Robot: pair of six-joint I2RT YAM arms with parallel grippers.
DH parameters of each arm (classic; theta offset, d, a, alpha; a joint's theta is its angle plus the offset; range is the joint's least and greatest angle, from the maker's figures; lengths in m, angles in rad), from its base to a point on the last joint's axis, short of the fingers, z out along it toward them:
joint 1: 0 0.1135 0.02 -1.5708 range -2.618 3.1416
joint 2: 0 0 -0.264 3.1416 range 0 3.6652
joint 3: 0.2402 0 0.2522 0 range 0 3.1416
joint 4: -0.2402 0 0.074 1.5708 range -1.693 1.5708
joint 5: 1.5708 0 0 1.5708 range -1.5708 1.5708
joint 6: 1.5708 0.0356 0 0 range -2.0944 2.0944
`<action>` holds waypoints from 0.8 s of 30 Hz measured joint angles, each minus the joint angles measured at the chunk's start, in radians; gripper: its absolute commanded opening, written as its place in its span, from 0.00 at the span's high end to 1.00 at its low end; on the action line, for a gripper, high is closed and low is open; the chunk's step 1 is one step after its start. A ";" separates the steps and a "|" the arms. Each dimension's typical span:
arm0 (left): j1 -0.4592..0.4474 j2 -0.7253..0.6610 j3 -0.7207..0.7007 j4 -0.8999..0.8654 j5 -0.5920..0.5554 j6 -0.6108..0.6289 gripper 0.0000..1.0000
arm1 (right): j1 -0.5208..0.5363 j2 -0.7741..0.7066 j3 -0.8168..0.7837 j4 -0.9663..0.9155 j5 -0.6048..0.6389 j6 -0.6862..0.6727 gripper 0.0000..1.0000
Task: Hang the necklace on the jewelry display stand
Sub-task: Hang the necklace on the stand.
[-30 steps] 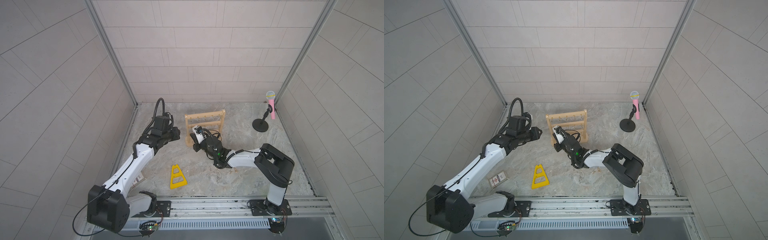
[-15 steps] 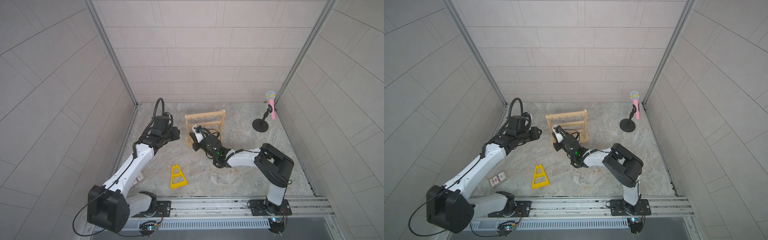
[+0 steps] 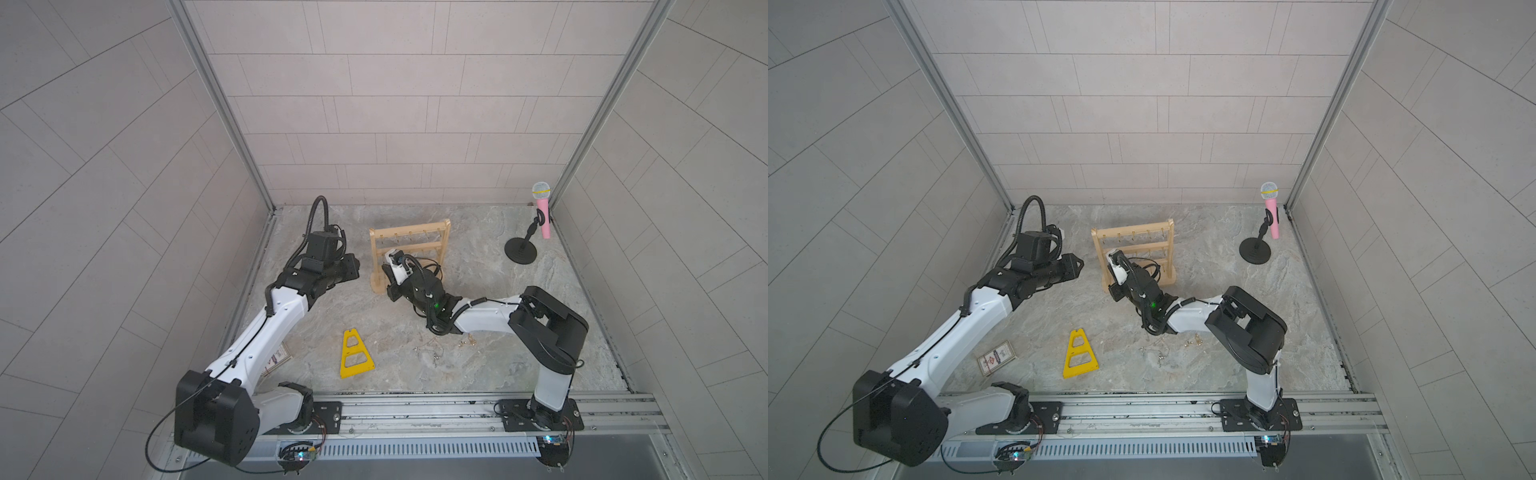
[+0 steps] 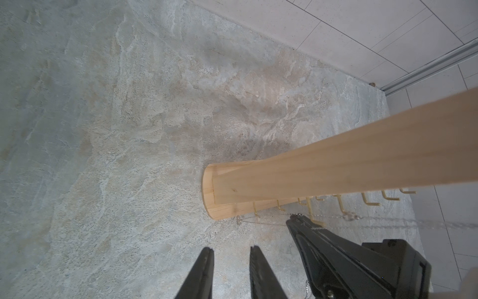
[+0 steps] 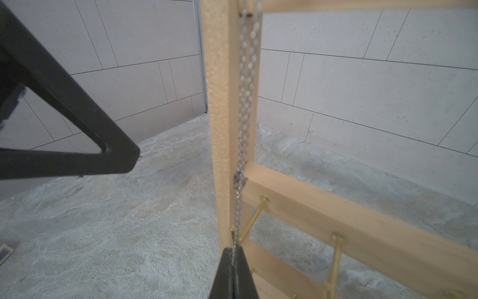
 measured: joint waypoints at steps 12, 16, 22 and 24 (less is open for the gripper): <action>0.000 0.000 0.000 0.000 0.000 0.000 0.71 | -0.005 0.018 0.000 -0.001 0.001 0.000 0.96; 0.000 0.000 0.000 0.000 0.000 0.000 0.71 | -0.006 0.022 0.000 -0.002 0.001 0.000 0.95; 0.000 0.000 0.000 0.000 0.000 0.000 0.71 | -0.008 0.030 0.003 -0.005 0.001 0.000 0.93; 0.000 0.000 0.000 0.000 0.000 0.000 0.71 | -0.008 0.031 0.006 -0.006 0.002 0.000 0.92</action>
